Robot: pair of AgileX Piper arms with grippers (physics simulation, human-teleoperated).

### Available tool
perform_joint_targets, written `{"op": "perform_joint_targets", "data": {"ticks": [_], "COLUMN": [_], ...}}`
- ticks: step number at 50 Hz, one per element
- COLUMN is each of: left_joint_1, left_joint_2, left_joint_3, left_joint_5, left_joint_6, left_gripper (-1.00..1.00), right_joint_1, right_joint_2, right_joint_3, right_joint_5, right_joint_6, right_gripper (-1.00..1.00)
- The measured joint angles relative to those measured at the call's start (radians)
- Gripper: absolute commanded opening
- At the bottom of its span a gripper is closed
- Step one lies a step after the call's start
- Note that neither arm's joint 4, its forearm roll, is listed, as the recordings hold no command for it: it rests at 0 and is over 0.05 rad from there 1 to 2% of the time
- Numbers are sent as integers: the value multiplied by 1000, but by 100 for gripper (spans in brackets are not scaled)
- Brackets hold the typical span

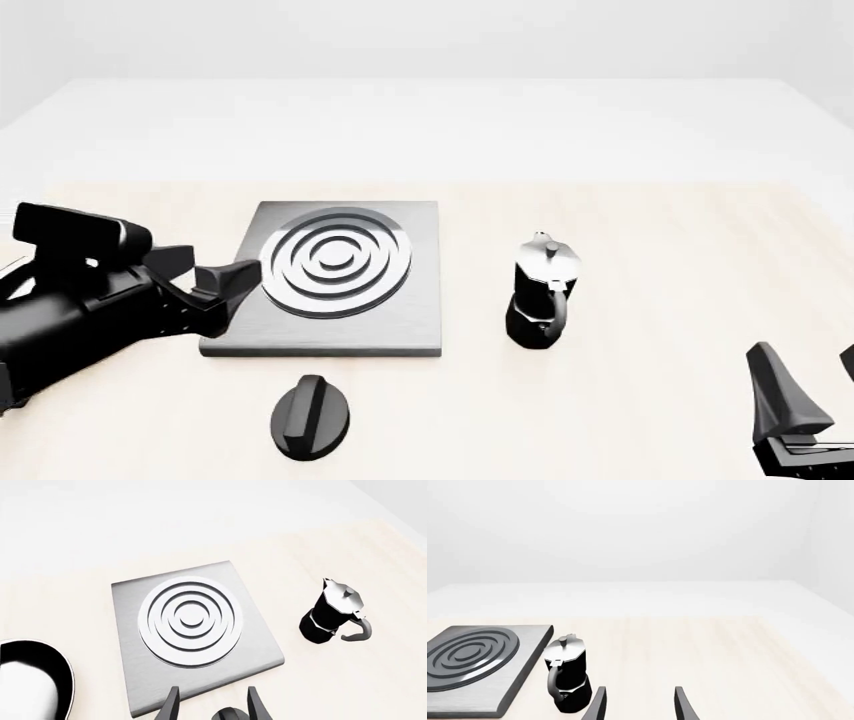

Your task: Turn on the stove.

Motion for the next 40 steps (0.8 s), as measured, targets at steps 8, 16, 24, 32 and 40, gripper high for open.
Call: {"op": "perform_joint_targets", "data": {"ticks": [8, 16, 24, 32, 40], "left_joint_1": [-15, -31, -43, -52, -60], "left_joint_2": [28, 60, 95, 133, 172], "left_joint_3": [23, 50, 74, 97, 123], "left_joint_5": [-34, -77, -120, -166, -218], "left_joint_6": [-24, -48, -64, -82, -102], "left_gripper": [100, 100, 100, 100, 100], "right_joint_1": [0, 0, 0, 0, 0], "right_joint_2": [0, 0, 0, 0, 0], "right_joint_3": [0, 0, 0, 0, 0], "right_joint_5": [0, 0, 0, 1, 1], "right_joint_6": [0, 0, 0, 0, 0], "right_gripper": [100, 100, 100, 100, 100]}}
